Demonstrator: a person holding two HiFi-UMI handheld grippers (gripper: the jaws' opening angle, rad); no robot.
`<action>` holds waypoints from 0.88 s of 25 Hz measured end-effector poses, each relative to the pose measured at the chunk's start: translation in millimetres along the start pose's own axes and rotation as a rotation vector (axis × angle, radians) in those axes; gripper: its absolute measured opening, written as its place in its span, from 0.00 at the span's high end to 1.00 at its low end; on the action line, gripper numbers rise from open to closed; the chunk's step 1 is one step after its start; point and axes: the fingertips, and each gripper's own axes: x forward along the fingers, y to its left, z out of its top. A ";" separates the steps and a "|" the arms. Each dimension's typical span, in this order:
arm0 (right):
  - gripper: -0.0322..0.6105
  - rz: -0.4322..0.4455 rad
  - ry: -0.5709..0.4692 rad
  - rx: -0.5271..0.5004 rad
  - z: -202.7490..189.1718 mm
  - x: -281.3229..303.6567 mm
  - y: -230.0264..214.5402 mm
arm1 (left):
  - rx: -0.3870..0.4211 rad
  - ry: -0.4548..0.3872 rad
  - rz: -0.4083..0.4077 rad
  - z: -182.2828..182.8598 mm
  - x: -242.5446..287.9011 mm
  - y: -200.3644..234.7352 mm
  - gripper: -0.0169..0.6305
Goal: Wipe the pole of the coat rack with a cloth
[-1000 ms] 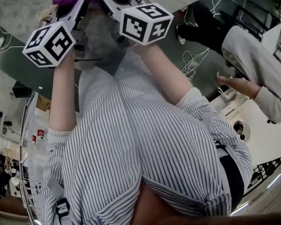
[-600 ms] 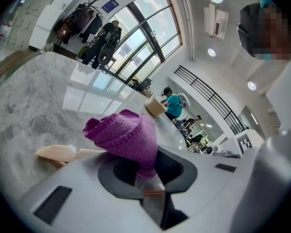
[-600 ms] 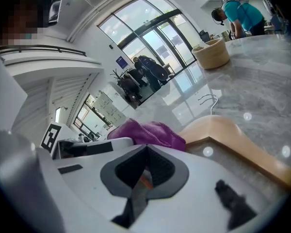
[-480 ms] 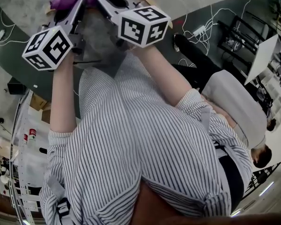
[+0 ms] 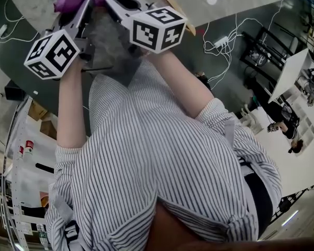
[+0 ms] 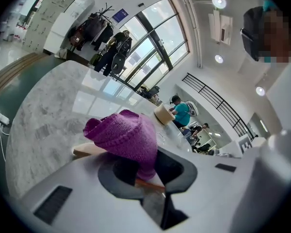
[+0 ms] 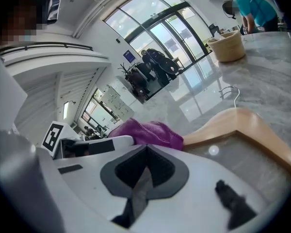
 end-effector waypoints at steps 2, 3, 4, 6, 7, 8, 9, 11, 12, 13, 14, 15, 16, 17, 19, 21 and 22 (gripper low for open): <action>0.93 0.009 0.005 -0.005 -0.3 3.0 2.9 | -0.004 -0.009 0.010 0.6 -3.8 2.9 0.85; 0.93 0.013 0.009 -0.007 -0.7 4.3 4.1 | -0.005 -0.014 0.015 0.8 -5.9 4.2 0.85; 0.93 0.016 0.012 -0.010 -1.4 5.7 5.4 | -0.006 -0.020 0.021 1.0 -8.3 5.5 0.85; 0.93 0.024 0.019 -0.015 -2.9 8.7 9.4 | -0.006 -0.031 0.034 1.4 -14.3 9.5 0.85; 0.93 0.027 0.022 -0.018 -3.6 10.3 11.5 | -0.008 -0.035 0.040 1.7 -17.3 12.2 0.85; 0.93 0.031 0.025 -0.021 -4.3 11.9 13.4 | -0.013 -0.040 0.046 2.1 -19.9 15.2 0.85; 0.93 0.035 0.029 -0.024 -4.8 13.6 14.7 | -0.017 -0.044 0.051 2.8 -22.0 18.2 0.85; 0.93 0.041 0.035 -0.027 -5.6 16.2 15.8 | -0.021 -0.049 0.057 4.5 -24.1 22.7 0.85; 0.93 0.042 0.037 -0.028 -6.3 16.9 16.2 | -0.021 -0.050 0.058 5.3 -25.1 24.1 0.85; 0.93 0.042 0.039 -0.028 -7.2 17.4 16.9 | -0.020 -0.051 0.058 5.9 -26.7 25.1 0.85; 0.93 0.041 0.040 -0.029 -8.2 17.8 17.7 | -0.019 -0.052 0.059 6.5 -28.6 26.0 0.85; 0.93 0.041 0.042 -0.029 -9.2 18.3 18.5 | -0.019 -0.055 0.061 7.0 -30.4 27.2 0.85; 0.93 0.040 0.043 -0.030 -10.0 19.0 19.1 | -0.021 -0.057 0.062 7.3 -32.0 28.4 0.85; 0.93 0.040 0.044 -0.031 -10.6 19.6 19.5 | -0.023 -0.059 0.064 7.2 -33.2 29.6 0.85; 0.93 0.040 0.045 -0.034 -10.9 20.4 20.6 | -0.027 -0.060 0.065 6.6 -35.0 31.5 0.85; 0.93 0.039 0.043 -0.037 -10.9 20.9 21.5 | -0.035 -0.060 0.061 5.8 -36.0 33.3 0.85; 0.93 0.038 0.043 -0.036 -10.9 21.2 21.4 | -0.040 -0.059 0.059 5.5 -36.0 34.5 0.85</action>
